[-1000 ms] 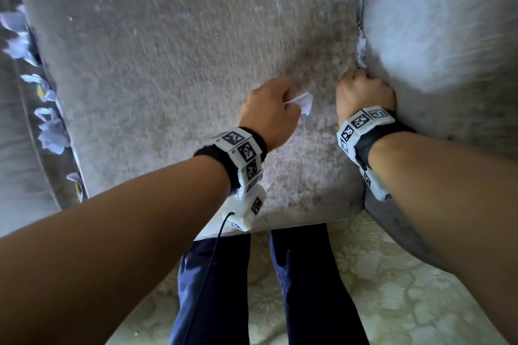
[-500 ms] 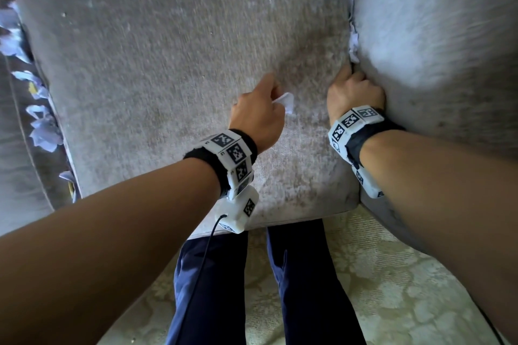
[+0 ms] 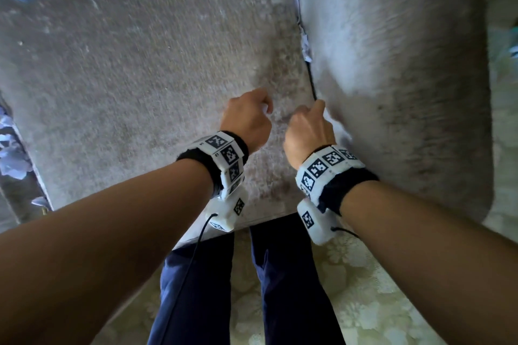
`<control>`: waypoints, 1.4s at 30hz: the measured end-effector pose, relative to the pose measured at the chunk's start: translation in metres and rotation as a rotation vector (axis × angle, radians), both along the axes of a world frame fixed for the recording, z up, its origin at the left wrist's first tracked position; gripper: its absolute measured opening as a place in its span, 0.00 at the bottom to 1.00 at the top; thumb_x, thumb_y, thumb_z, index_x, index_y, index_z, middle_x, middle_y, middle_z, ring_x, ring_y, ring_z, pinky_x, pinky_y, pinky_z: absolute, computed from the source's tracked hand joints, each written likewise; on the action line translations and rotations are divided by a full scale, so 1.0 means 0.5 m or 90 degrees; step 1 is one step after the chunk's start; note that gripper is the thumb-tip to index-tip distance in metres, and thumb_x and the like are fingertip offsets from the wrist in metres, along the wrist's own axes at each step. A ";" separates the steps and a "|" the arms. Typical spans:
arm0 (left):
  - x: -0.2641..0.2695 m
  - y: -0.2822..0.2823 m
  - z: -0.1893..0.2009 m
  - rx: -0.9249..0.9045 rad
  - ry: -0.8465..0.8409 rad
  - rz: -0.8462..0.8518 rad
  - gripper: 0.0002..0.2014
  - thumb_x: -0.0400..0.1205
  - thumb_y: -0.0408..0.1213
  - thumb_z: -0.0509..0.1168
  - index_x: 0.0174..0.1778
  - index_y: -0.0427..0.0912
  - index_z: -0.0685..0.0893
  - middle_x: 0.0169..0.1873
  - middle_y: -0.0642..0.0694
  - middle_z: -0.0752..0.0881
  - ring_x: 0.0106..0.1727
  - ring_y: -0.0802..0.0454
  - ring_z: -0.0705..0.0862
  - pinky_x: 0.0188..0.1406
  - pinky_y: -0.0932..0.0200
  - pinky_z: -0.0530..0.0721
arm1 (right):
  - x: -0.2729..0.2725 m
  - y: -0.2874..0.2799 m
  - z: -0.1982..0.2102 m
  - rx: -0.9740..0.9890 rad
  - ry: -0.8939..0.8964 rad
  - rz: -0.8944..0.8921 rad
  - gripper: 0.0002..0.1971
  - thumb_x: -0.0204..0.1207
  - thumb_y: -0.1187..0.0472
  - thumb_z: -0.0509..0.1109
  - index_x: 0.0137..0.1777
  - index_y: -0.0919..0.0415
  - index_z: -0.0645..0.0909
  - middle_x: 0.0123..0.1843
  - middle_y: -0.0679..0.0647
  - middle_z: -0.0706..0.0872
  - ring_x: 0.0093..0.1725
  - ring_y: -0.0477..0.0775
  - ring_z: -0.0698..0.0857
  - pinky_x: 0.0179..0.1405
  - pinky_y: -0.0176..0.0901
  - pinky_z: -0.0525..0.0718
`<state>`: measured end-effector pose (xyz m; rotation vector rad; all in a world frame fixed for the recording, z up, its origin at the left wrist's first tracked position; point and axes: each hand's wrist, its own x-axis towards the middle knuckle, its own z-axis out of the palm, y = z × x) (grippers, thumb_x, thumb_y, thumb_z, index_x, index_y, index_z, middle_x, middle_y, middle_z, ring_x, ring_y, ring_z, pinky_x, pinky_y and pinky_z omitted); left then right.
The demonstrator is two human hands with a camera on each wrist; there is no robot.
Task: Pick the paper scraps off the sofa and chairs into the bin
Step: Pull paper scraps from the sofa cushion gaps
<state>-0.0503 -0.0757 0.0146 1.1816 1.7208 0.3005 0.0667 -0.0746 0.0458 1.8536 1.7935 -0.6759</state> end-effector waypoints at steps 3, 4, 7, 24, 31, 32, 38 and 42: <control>0.035 0.010 -0.003 -0.016 0.027 -0.033 0.12 0.78 0.25 0.53 0.40 0.41 0.80 0.31 0.48 0.78 0.35 0.44 0.78 0.24 0.59 0.68 | 0.024 -0.031 0.008 -0.028 0.044 -0.070 0.11 0.79 0.68 0.65 0.61 0.69 0.78 0.66 0.66 0.74 0.59 0.68 0.81 0.55 0.52 0.78; 0.047 0.013 -0.004 -0.025 0.034 -0.039 0.10 0.77 0.27 0.54 0.39 0.42 0.79 0.32 0.47 0.79 0.36 0.43 0.79 0.26 0.59 0.69 | 0.031 -0.038 0.008 -0.028 0.054 -0.074 0.13 0.79 0.67 0.66 0.63 0.69 0.78 0.67 0.66 0.75 0.63 0.67 0.79 0.61 0.51 0.77; 0.088 0.019 -0.008 -0.048 0.054 -0.060 0.07 0.79 0.39 0.59 0.39 0.43 0.80 0.34 0.45 0.82 0.36 0.42 0.81 0.27 0.58 0.72 | 0.066 -0.055 0.004 -0.030 0.056 -0.107 0.14 0.77 0.66 0.67 0.62 0.68 0.78 0.65 0.66 0.81 0.64 0.65 0.81 0.60 0.48 0.78; 0.224 0.025 -0.062 -0.075 0.121 -0.292 0.22 0.74 0.58 0.70 0.61 0.54 0.81 0.52 0.46 0.89 0.51 0.39 0.88 0.45 0.52 0.83 | 0.132 -0.116 -0.009 -0.059 0.097 -0.159 0.21 0.81 0.60 0.62 0.71 0.66 0.69 0.57 0.61 0.87 0.56 0.60 0.87 0.48 0.45 0.81; 0.243 0.042 -0.088 -0.105 0.165 -0.287 0.19 0.78 0.51 0.70 0.64 0.52 0.81 0.52 0.44 0.88 0.50 0.38 0.88 0.43 0.51 0.84 | 0.135 -0.119 -0.045 -0.085 0.069 -0.014 0.16 0.80 0.62 0.58 0.65 0.64 0.77 0.62 0.64 0.80 0.59 0.62 0.82 0.50 0.48 0.78; 0.244 0.043 -0.089 -0.104 0.172 -0.291 0.18 0.78 0.50 0.69 0.64 0.52 0.81 0.51 0.44 0.88 0.50 0.38 0.88 0.44 0.49 0.85 | 0.135 -0.120 -0.051 -0.087 0.063 0.022 0.16 0.80 0.63 0.56 0.64 0.63 0.78 0.62 0.64 0.80 0.58 0.61 0.81 0.48 0.48 0.76; 0.248 0.055 -0.091 -0.120 0.182 -0.333 0.06 0.80 0.44 0.67 0.51 0.49 0.83 0.47 0.44 0.88 0.43 0.40 0.85 0.43 0.49 0.87 | 0.137 -0.112 -0.062 -0.088 0.058 0.013 0.14 0.81 0.61 0.57 0.61 0.60 0.79 0.60 0.60 0.81 0.55 0.58 0.84 0.43 0.44 0.73; 0.246 0.051 -0.088 -0.124 0.185 -0.313 0.07 0.81 0.45 0.65 0.48 0.48 0.85 0.43 0.45 0.87 0.42 0.41 0.86 0.42 0.47 0.89 | 0.136 -0.107 -0.074 -0.080 0.076 0.002 0.14 0.82 0.59 0.57 0.62 0.58 0.80 0.59 0.58 0.83 0.56 0.57 0.84 0.44 0.44 0.75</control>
